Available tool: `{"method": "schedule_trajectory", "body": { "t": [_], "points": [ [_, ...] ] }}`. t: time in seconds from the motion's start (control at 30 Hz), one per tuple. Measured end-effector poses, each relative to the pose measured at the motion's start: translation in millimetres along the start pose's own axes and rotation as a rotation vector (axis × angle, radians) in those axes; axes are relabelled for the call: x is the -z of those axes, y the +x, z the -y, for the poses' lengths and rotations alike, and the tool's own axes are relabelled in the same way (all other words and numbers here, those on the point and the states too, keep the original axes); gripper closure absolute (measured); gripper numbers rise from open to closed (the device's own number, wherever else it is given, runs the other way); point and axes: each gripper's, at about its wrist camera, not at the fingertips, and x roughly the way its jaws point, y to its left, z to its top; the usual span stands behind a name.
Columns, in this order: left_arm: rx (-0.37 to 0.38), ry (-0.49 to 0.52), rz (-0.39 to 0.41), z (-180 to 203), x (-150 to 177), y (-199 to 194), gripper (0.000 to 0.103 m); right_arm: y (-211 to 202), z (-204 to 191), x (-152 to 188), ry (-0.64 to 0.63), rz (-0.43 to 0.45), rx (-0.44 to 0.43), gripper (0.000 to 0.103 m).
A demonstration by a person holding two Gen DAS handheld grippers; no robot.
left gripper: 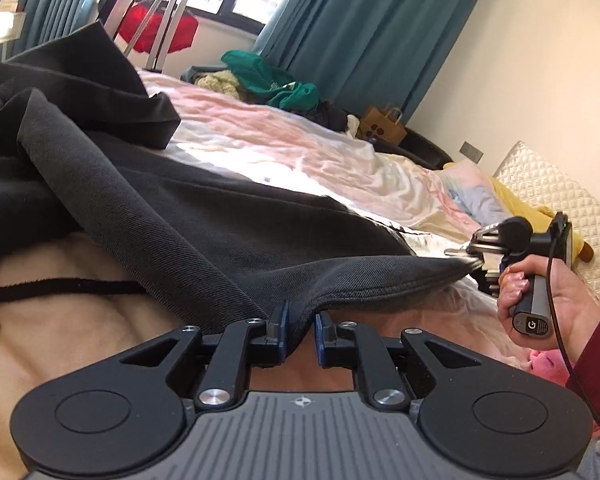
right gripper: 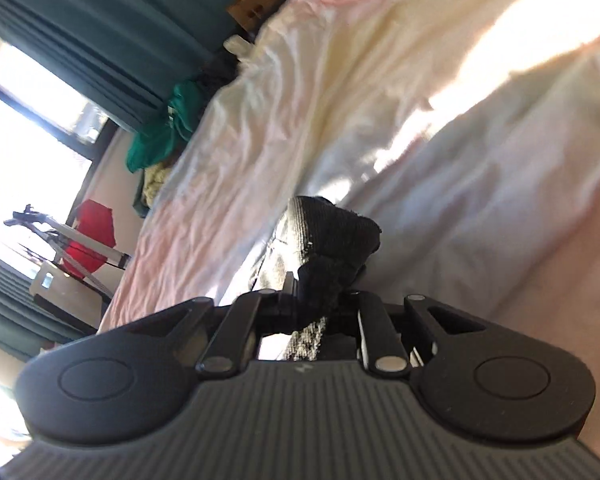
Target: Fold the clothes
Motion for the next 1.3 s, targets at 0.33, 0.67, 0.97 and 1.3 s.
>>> {"method": "schedule_trajectory", "body": {
  "t": [0.33,0.67,0.97,1.3],
  "points": [
    [0.033,-0.121,-0.083,-25.2,-11.7,8.6,0.087,-5.1,-0.1,7.7,0.018,-0.007,0.034,0.089],
    [0.078,-0.176,-0.054,-24.3,-20.6,-4.8,0.021,-4.9,0.0,5.2,0.030,0.000,0.046,0.088],
    [0.057,-0.214,-0.065,-27.6,-25.1,-6.2,0.021,-6.8,0.4,6.9,0.043,-0.001,0.044,0.088],
    [-0.003,-0.372,0.005,-69.1,-26.1,-37.1,0.021,-16.9,-14.0,6.7,-0.021,0.049,0.025,0.091]
  ]
}}
